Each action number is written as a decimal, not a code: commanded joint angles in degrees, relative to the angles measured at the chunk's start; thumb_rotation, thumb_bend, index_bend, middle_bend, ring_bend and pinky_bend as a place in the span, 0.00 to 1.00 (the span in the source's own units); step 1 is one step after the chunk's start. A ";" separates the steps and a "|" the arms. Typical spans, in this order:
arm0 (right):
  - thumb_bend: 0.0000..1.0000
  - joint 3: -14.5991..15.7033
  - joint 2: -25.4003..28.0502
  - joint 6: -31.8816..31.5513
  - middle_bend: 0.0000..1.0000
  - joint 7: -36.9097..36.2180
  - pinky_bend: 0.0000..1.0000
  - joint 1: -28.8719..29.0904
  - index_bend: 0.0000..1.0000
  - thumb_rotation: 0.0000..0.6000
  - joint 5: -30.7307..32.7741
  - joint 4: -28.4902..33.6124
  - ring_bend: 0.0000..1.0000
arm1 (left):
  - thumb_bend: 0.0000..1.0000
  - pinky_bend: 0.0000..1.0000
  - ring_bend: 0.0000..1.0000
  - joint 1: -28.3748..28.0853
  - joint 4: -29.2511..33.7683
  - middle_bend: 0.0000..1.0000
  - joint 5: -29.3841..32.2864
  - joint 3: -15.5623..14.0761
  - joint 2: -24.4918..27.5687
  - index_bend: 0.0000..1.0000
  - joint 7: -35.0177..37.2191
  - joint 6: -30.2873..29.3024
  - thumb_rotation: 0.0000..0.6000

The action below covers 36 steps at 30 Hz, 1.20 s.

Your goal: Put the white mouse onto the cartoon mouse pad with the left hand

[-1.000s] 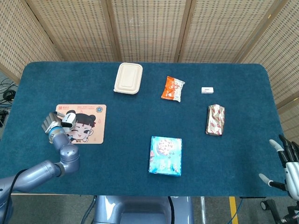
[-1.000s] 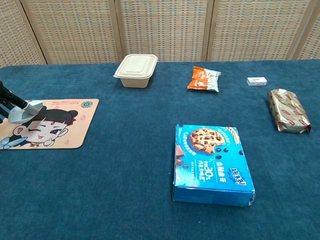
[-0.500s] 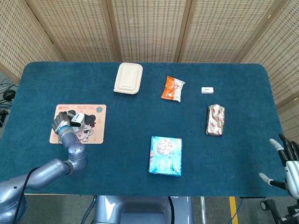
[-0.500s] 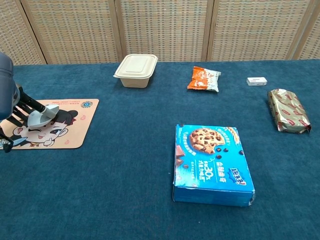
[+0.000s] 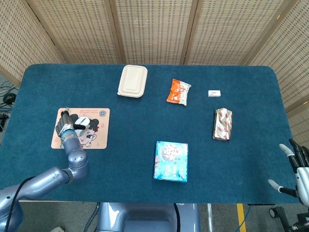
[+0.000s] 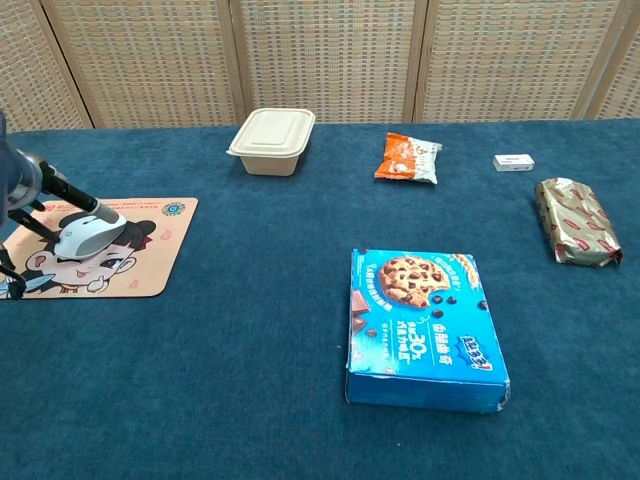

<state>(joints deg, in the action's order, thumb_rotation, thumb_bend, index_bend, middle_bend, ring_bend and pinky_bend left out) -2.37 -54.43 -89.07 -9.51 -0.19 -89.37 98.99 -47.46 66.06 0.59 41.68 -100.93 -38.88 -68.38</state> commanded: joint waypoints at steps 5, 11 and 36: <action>0.05 0.30 -0.08 -0.19 0.00 0.66 0.00 -0.05 0.12 1.00 -0.72 0.33 0.00 | 0.00 0.37 0.00 6.76 17.71 0.00 -2.18 0.55 12.37 0.00 0.50 1.75 1.00; 0.05 0.70 -0.42 -0.42 0.00 1.99 0.00 -0.13 0.12 1.00 -1.59 0.78 0.00 | 0.00 0.21 0.00 17.01 30.12 0.00 -11.43 0.51 25.76 0.00 6.80 14.39 1.00; 0.05 0.14 -1.53 -2.36 0.00 5.76 0.00 -0.76 0.12 1.00 -1.42 0.96 0.00 | 0.00 0.00 0.00 50.71 32.24 0.00 -98.90 -26.38 39.25 0.00 38.09 -7.48 1.00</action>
<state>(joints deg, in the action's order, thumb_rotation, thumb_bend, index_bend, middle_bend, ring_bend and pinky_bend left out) -2.23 -55.95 -91.41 -3.77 -0.94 -90.79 99.95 1.96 97.17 -96.86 17.39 -62.80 0.54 -73.89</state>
